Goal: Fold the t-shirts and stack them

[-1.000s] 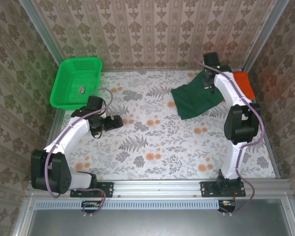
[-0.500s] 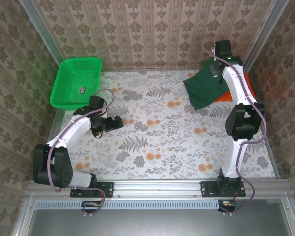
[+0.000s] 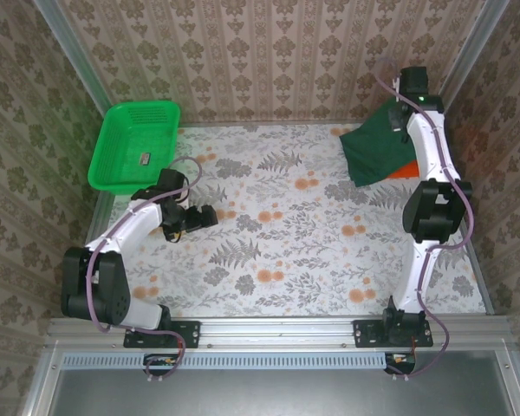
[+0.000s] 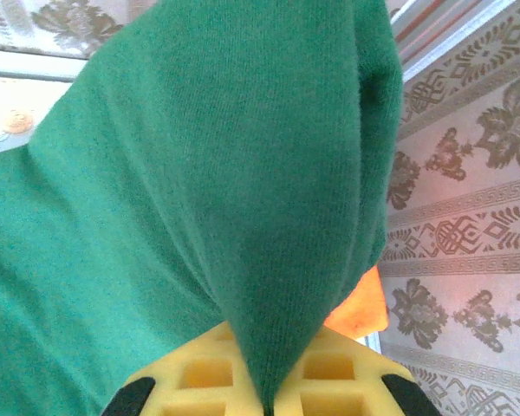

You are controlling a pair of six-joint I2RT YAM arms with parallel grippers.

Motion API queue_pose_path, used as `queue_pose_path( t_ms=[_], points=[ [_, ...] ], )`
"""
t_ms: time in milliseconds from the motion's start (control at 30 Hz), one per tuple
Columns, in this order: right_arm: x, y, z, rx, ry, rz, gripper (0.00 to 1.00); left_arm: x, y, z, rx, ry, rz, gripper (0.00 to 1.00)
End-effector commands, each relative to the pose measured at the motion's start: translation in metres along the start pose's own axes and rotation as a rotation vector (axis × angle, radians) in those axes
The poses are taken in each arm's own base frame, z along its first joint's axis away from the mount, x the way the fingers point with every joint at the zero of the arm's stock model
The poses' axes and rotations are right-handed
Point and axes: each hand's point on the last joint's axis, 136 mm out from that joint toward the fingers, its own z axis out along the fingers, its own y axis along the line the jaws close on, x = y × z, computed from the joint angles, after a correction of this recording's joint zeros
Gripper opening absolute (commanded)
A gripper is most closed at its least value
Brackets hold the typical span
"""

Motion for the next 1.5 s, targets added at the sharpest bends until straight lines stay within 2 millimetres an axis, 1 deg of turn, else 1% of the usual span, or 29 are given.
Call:
queue_pose_path(
  t_ms=[0, 133, 267, 367, 433, 467, 500, 533, 567, 600, 633, 733, 833, 900, 1000, 1133, 1333, 1433, 1467],
  points=[
    [-0.015, -0.025, -0.001, 0.01, -0.046, 0.061, 0.0, 0.001, 0.001, -0.002, -0.002, 0.018, 0.006, 1.0],
    [-0.013, -0.037, 0.015, 0.004, -0.038, 0.108, 0.0, 0.004, 0.004, 0.001, -0.017, 0.034, 0.002, 1.0],
    [-0.001, -0.046, 0.042, 0.002, -0.001, 0.153, 0.0, 0.004, 0.005, 0.003, -0.026, 0.045, 0.001, 1.0],
    [0.011, -0.05, 0.068, -0.004, 0.037, 0.203, 0.0, 0.005, 0.006, 0.004, -0.033, 0.054, 0.001, 1.0],
    [0.023, -0.059, 0.087, 0.039, 0.071, 0.249, 0.16, 0.007, 0.006, 0.005, -0.039, 0.061, 0.002, 1.0],
    [0.027, -0.067, 0.094, 0.068, 0.083, 0.282, 0.24, 0.008, 0.007, 0.005, -0.044, 0.064, 0.004, 1.0],
    [0.03, -0.071, 0.099, 0.07, 0.096, 0.317, 0.33, 0.008, 0.008, 0.005, -0.049, 0.068, 0.005, 1.0],
    [0.031, -0.078, 0.099, 0.085, 0.099, 0.347, 0.95, 0.008, 0.008, 0.004, -0.052, 0.068, 0.008, 1.0],
    [0.033, -0.087, 0.099, 0.122, 0.108, 0.371, 1.0, 0.008, 0.007, 0.003, -0.054, 0.067, 0.01, 1.0],
    [0.033, -0.092, 0.097, 0.141, 0.117, 0.388, 1.0, 0.008, 0.008, 0.002, -0.057, 0.067, 0.012, 1.0],
    [0.038, -0.095, 0.098, 0.153, 0.138, 0.409, 1.0, 0.008, 0.007, 0.001, -0.06, 0.065, 0.015, 1.0],
    [0.035, -0.104, 0.083, 0.183, 0.132, 0.44, 1.0, 0.007, 0.005, -0.003, -0.07, 0.057, 0.029, 1.0],
    [0.022, -0.105, 0.069, 0.167, 0.094, 0.445, 0.99, 0.005, 0.003, -0.006, -0.072, 0.045, 0.041, 1.0],
    [0.013, -0.107, 0.051, 0.167, 0.07, 0.447, 1.0, 0.003, 0.002, -0.009, -0.074, 0.037, 0.048, 1.0],
    [0.002, -0.102, 0.021, 0.157, 0.045, 0.434, 1.0, 0.0, -0.001, -0.013, -0.069, 0.022, 0.057, 1.0],
    [-0.003, -0.094, -0.024, 0.127, 0.039, 0.431, 1.0, -0.009, -0.009, -0.027, -0.058, -0.024, 0.077, 1.0],
    [-0.001, -0.073, -0.093, 0.042, 0.044, 0.425, 1.0, -0.025, -0.036, -0.058, -0.02, -0.125, 0.153, 1.0],
    [-0.001, -0.065, -0.135, -0.019, 0.018, 0.429, 1.0, -0.03, -0.05, -0.078, -0.023, -0.188, 0.2, 1.0],
    [-0.004, -0.062, -0.153, -0.047, -0.008, 0.419, 1.0, -0.032, -0.052, -0.087, -0.032, -0.221, 0.209, 1.0]
  ],
)
